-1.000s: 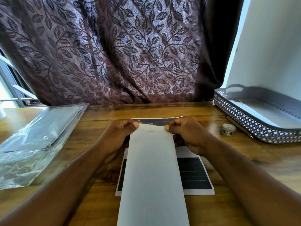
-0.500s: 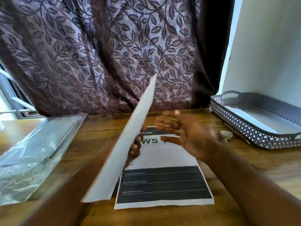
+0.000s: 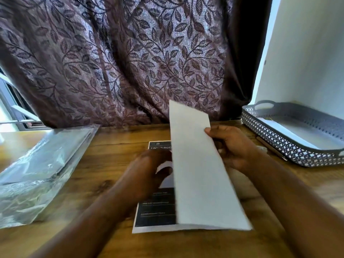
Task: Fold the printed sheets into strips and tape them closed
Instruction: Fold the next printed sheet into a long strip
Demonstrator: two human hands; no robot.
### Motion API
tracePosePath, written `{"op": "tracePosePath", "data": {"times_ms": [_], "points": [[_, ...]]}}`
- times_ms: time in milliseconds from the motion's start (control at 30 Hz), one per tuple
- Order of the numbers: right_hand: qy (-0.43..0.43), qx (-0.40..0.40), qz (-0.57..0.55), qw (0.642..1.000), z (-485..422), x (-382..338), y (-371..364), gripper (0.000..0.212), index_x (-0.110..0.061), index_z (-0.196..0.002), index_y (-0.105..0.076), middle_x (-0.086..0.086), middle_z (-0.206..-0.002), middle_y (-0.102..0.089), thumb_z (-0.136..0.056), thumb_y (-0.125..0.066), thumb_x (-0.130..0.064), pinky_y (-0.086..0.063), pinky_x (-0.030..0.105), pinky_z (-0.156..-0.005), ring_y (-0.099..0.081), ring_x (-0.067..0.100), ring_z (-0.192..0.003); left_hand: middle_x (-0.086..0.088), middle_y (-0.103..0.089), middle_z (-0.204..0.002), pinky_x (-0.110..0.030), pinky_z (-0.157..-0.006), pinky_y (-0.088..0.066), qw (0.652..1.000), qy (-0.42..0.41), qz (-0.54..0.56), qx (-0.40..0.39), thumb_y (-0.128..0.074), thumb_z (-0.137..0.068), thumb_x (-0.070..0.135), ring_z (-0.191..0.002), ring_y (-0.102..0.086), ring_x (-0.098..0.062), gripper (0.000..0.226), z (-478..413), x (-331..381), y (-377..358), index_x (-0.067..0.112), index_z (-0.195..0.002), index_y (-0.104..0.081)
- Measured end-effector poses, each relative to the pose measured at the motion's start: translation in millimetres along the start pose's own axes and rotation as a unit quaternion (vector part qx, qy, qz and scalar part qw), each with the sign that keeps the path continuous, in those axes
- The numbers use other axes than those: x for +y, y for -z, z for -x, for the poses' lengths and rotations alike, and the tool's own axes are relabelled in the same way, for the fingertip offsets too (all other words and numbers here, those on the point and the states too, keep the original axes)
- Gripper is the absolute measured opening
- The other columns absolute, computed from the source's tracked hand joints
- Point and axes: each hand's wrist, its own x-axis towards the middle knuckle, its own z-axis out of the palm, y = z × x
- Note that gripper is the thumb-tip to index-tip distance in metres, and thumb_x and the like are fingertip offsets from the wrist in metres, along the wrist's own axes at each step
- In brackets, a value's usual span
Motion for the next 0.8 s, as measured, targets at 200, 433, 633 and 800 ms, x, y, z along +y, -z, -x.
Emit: {"op": "tracePosePath", "data": {"times_ms": [200,433,633,800], "points": [[-0.033,0.080,0.174,0.981,-8,21,14,0.016,-0.001,-0.078,-0.071,0.012,-0.071,-0.070,-0.091,-0.071,-0.009,-0.040,0.021,-0.041,-0.058,0.014,-0.048,0.018,-0.018,-0.166,-0.058,-0.119,0.018,0.983,0.044,-0.158,-0.079,-0.033,-0.103,0.056,-0.154,-0.005,-0.007,0.054,-10,-43,-8,0.045,-0.155,-0.025],[0.009,0.097,0.364,0.926,-11,33,6,0.006,-0.012,-0.087,-0.074,0.008,-0.067,-0.074,-0.085,-0.079,-0.015,-0.052,0.028,-0.050,-0.066,0.020,-0.046,0.018,-0.019,-0.165,-0.064,-0.118,0.017,0.983,0.057,-0.158,-0.070,-0.032,-0.102,0.058,-0.154,-0.008,-0.009,0.056,-16,-46,-20,0.042,-0.155,-0.025],[0.087,0.117,0.485,0.862,-12,33,6,0.009,-0.017,-0.087,-0.074,-0.008,-0.068,-0.068,-0.086,-0.079,-0.024,-0.039,0.013,-0.041,-0.061,0.003,-0.049,0.015,-0.025,-0.164,-0.061,-0.121,0.011,0.982,0.029,-0.182,-0.028,-0.030,-0.101,0.060,-0.153,-0.014,-0.009,0.058,-14,-40,-18,0.038,-0.155,-0.026],[0.138,0.160,0.554,0.805,-8,23,15,0.013,-0.014,-0.095,-0.078,0.001,-0.091,-0.075,-0.093,-0.065,-0.014,-0.038,0.018,-0.056,-0.060,0.009,-0.072,0.011,-0.032,-0.162,-0.049,-0.125,-0.014,0.979,-0.061,-0.194,0.037,-0.039,-0.101,0.056,-0.151,-0.022,-0.011,0.057,-24,-7,-30,0.036,-0.154,-0.031]]}}
